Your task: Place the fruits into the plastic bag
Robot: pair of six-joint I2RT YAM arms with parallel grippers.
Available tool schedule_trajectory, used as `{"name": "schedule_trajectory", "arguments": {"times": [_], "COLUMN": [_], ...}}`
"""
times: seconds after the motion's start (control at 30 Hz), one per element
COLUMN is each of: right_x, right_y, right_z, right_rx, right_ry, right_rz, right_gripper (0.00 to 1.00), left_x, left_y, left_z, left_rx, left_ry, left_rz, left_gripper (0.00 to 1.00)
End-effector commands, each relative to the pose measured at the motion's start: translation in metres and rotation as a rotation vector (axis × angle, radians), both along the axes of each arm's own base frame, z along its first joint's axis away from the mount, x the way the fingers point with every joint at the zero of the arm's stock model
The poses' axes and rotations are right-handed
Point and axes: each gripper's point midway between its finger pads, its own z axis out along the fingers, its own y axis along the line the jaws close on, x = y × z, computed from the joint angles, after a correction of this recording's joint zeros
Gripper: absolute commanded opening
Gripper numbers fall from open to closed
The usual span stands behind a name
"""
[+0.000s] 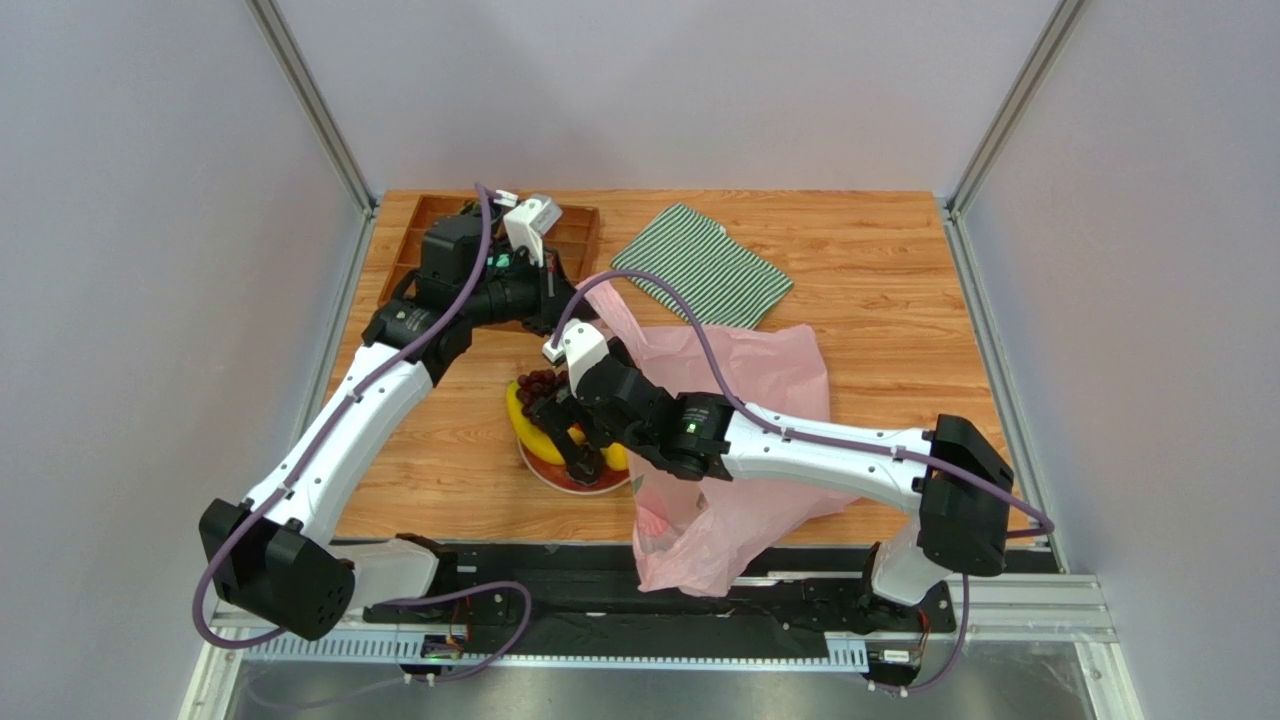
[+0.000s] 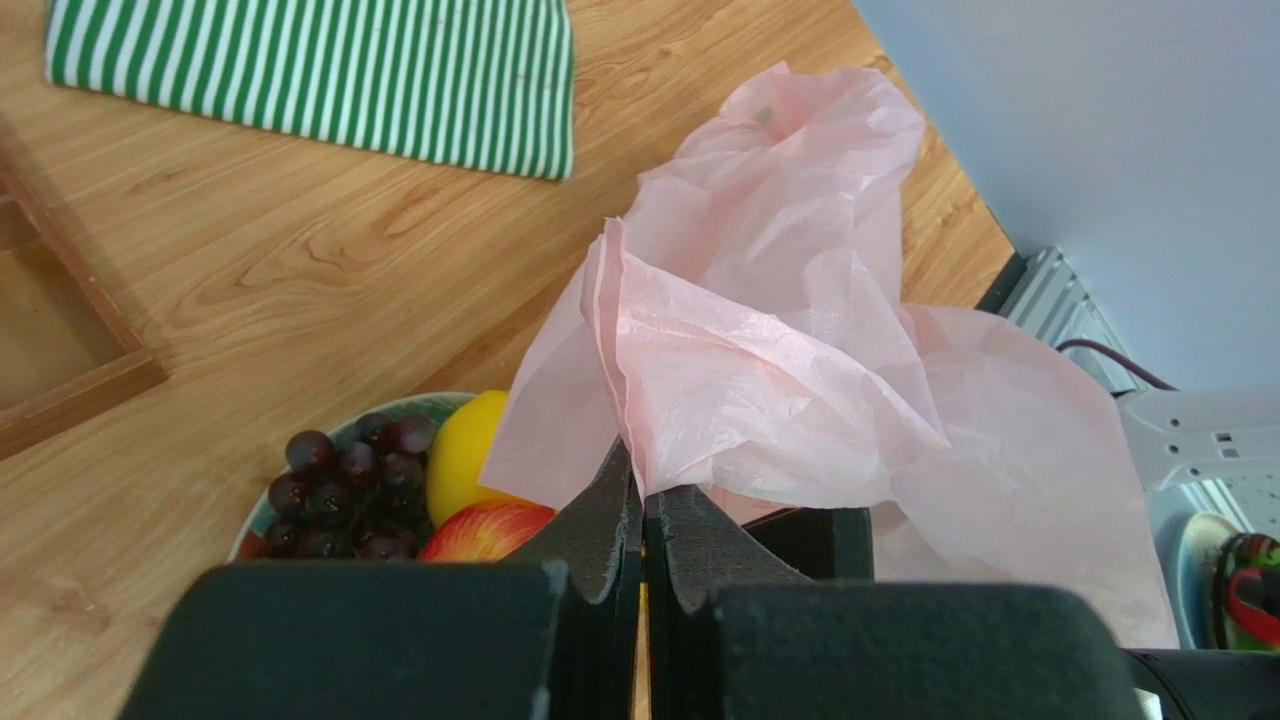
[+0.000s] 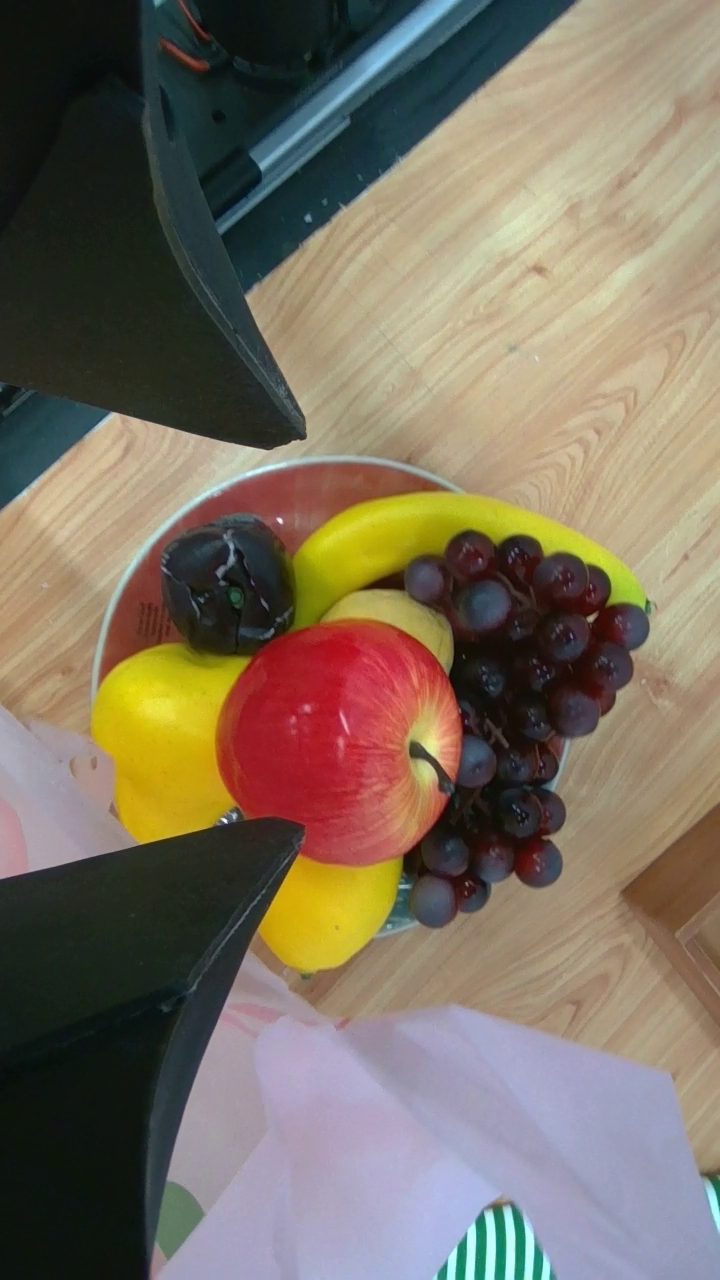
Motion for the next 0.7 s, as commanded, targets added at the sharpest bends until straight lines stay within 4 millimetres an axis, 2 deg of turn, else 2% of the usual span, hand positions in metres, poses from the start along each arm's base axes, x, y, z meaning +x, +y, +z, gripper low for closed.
{"name": "schedule_trajectory", "arguments": {"times": [0.0,0.17,0.43,0.67], "right_x": [0.03,0.042,0.049,0.059], "right_y": [-0.002,-0.005,-0.005,-0.019], "right_z": [0.002,-0.019,-0.036,-0.056], "right_rx": [0.009,-0.025,-0.056,-0.141], "right_ry": [-0.041,-0.013,0.008,0.012], "right_rz": [-0.076,-0.096,-0.106,-0.177], "right_gripper": [1.0,1.0,1.0,1.0], "left_x": [-0.007,-0.006,-0.006,-0.003], "left_y": [-0.007,-0.007,-0.008,-0.01], "left_z": [0.02,0.018,0.015,0.008], "left_rx": [-0.025,-0.022,-0.019,-0.015], "left_ry": [-0.041,-0.033,-0.025,0.001], "left_rz": [-0.047,-0.05,-0.05,-0.053], "left_gripper": [0.0,0.0,0.0,0.0]}}
